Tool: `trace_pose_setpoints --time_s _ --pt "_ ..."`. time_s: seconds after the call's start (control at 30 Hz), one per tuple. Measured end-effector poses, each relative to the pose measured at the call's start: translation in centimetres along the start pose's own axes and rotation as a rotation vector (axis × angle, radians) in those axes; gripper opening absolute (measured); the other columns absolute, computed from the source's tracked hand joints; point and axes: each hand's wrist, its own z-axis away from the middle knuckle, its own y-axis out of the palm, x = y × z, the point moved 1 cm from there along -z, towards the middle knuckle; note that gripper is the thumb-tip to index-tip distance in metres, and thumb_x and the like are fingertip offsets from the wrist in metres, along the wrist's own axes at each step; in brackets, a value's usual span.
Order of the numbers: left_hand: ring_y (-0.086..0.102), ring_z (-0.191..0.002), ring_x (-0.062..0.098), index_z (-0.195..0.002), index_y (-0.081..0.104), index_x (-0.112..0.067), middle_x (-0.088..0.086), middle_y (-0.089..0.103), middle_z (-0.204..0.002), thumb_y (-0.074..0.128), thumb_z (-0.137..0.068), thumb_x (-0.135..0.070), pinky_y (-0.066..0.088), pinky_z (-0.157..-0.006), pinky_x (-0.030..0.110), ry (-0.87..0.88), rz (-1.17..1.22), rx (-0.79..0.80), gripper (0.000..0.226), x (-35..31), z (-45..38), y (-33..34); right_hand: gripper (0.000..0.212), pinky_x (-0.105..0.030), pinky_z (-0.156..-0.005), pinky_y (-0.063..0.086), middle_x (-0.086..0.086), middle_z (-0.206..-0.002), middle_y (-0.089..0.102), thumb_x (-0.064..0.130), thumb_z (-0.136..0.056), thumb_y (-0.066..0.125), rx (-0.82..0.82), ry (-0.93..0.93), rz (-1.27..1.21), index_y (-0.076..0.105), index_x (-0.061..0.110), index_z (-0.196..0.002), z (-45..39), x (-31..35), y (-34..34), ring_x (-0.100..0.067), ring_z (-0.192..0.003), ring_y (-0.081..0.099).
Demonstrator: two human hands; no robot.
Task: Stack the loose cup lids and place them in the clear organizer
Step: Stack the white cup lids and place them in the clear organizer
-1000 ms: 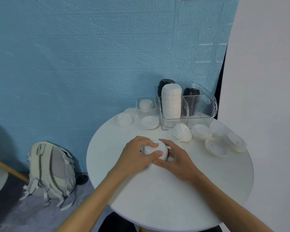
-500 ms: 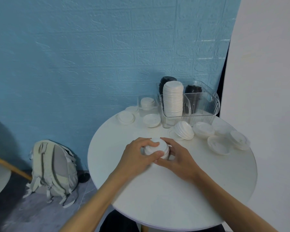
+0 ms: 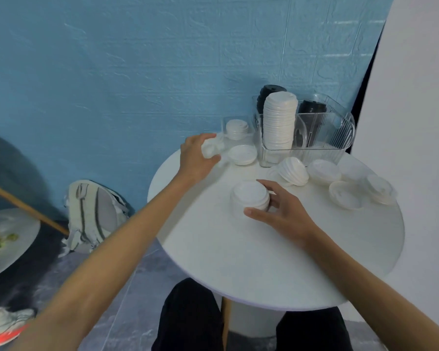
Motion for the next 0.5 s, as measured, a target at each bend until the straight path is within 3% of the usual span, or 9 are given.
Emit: trace_pose_setpoints --time_s 0.13,0.27,0.37,0.5 --pt "0.023 -0.148 0.031 -0.152 0.038 -0.041 0.007 0.021 -0.161 0.091 -0.071 -0.033 0.025 -0.119 0.042 -0.191 -0.077 0.064 0.097 2.6 -3.3 0.9 0.073 -0.027 -0.104 0.051 0.013 -0.126 0.069 0.031 -0.073 0.092 -0.001 0.008 0.008 0.057 0.027 -0.137 -0.1 -0.2 0.1 0.000 -0.113 0.065" --pt "0.009 -0.154 0.031 -0.158 0.024 -0.041 0.010 0.006 -0.168 0.094 -0.065 -0.047 0.019 -0.122 0.047 -0.213 -0.149 0.173 0.117 3.2 -5.0 1.4 0.075 -0.034 -0.105 0.051 0.012 -0.124 0.070 0.031 -0.072 0.093 0.003 0.023 -0.002 0.056 0.028 -0.137 -0.3 -0.5 -0.1 -0.003 -0.114 0.066" --pt "0.007 -0.155 0.031 -0.158 0.024 -0.042 0.010 0.010 -0.169 0.092 -0.064 -0.055 0.018 -0.122 0.047 -0.216 -0.188 0.210 0.118 3.7 -6.1 1.8 0.075 -0.035 -0.105 0.051 0.012 -0.124 0.071 0.033 -0.072 0.093 0.005 0.017 -0.002 0.056 0.029 -0.137 -0.3 -0.6 -0.1 -0.004 -0.114 0.066" --pt "0.026 -0.146 0.031 -0.155 0.037 -0.036 0.007 0.043 -0.155 0.088 -0.068 -0.057 0.032 -0.112 0.042 -0.201 -0.249 0.207 0.102 4.1 -6.9 2.0 0.075 -0.030 -0.104 0.051 0.013 -0.123 0.070 0.032 -0.071 0.093 0.004 0.018 -0.005 0.056 0.030 -0.137 -0.3 -0.7 -0.1 -0.001 -0.112 0.066"
